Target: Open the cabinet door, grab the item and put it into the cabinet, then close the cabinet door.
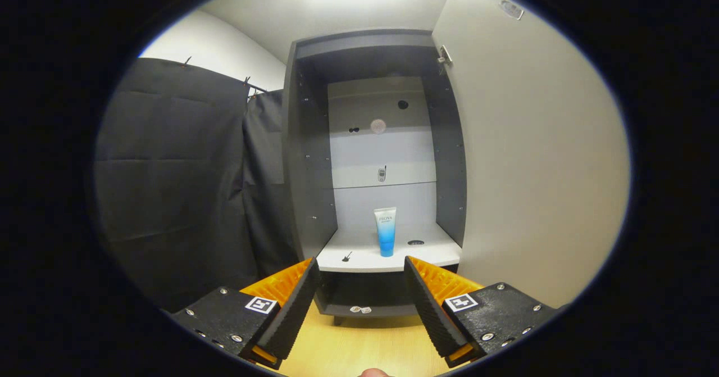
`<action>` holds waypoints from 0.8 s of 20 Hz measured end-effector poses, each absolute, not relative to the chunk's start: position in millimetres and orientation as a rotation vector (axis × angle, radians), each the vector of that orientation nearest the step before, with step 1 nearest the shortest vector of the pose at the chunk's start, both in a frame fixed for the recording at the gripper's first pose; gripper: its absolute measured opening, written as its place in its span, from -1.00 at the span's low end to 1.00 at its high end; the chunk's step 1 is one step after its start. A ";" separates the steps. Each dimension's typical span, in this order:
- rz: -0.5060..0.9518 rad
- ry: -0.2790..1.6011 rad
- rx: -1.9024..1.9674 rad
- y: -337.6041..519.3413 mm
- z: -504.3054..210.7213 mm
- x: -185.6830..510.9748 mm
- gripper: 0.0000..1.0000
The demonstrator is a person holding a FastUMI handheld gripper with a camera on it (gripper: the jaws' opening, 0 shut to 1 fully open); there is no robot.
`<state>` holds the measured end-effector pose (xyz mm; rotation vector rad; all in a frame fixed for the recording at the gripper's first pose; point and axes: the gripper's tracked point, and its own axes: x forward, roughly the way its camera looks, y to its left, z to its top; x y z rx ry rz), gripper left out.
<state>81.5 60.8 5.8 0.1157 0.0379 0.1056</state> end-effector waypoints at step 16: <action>-0.053 0.081 0.084 -43.3 0.8 -83.6 0.86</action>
